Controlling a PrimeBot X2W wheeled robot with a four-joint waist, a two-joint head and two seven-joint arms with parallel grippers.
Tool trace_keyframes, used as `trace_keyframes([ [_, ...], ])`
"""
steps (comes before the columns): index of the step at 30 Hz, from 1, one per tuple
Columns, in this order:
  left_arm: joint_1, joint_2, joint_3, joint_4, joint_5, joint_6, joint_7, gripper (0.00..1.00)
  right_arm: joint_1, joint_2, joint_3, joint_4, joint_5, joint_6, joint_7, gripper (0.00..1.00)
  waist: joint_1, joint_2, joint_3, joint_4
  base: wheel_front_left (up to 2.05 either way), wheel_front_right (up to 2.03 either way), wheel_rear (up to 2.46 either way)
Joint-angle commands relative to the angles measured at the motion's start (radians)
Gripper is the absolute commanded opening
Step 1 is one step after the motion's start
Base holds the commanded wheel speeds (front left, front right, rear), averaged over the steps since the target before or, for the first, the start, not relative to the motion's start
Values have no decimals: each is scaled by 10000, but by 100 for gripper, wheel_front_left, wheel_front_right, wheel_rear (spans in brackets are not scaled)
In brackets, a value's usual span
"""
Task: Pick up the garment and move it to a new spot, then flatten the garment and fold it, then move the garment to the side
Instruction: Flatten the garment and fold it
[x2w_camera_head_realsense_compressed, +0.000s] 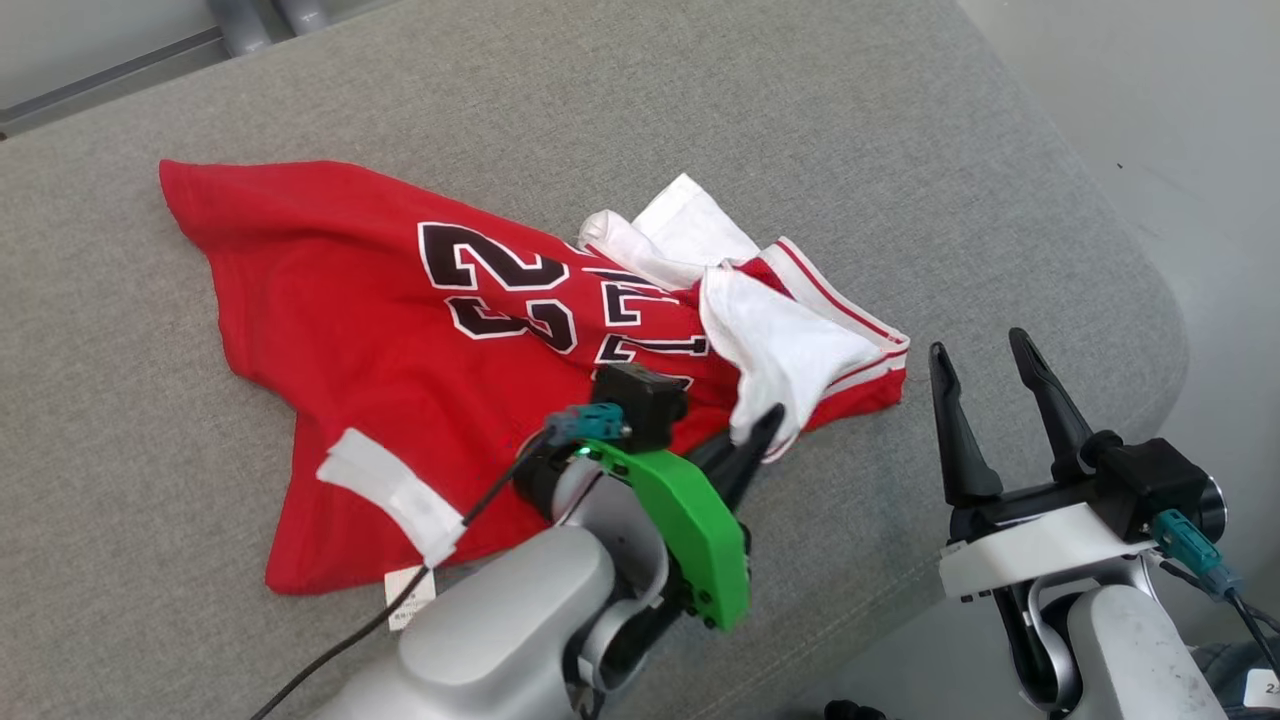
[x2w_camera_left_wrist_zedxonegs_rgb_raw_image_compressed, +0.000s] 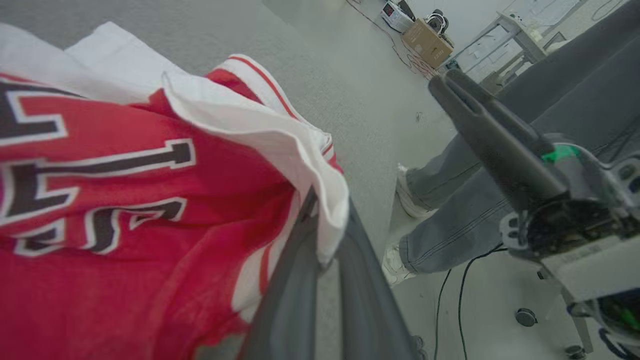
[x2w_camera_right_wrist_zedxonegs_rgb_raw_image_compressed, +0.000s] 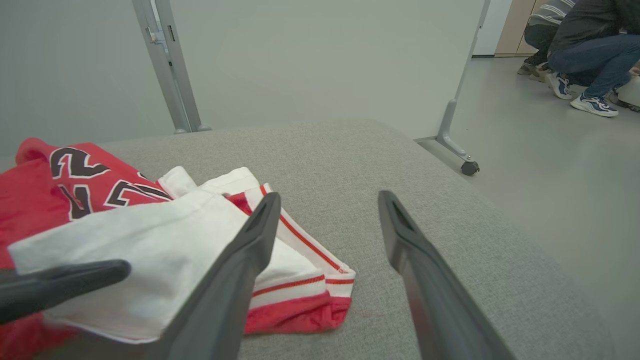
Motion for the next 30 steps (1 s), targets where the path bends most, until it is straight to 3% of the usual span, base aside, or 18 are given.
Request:
trace_keyframes([
  [1,-164,-108,-102,-69,119,-128,-74,0,-68,-6,-1,-15,55,1,-32,100,0,26,-6,11,0,0,0],
  [5,-381,-107,-1216,-176,1245,-812,-97,0,-98,-4,6,-40,76,1,-32,100,0,26,26,14,0,0,0],
  [7,-197,-82,-1449,61,1597,-870,-237,48,-103,-7,38,-39,108,1,-32,100,0,26,64,-23,0,0,0],
  [8,-70,-72,-1545,207,1762,-998,-303,87,-97,-5,52,-32,142,1,-32,100,0,26,77,-50,0,0,0],
  [9,117,-81,-1601,391,1778,-1065,-344,100,-79,-7,53,-30,158,1,-32,100,0,26,87,-71,0,0,0],
  [16,734,41,-1836,1628,2694,-1656,-538,100,94,-6,-78,19,155,1,-32,100,0,26,43,-63,0,0,0],
  [21,1300,331,-1844,1791,2769,-1809,-974,100,287,-3,-311,-33,-3,1,-32,100,0,26,-124,286,0,0,0],
  [27,1860,840,-1086,1413,2264,-1188,-1844,100,387,-7,-544,-152,-292,1,-32,100,0,26,-319,1003,0,0,0],
  [30,2037,1087,-489,826,2193,-528,-2240,100,456,-6,-669,-252,-506,1,-32,100,0,26,-462,1444,0,0,0],
])
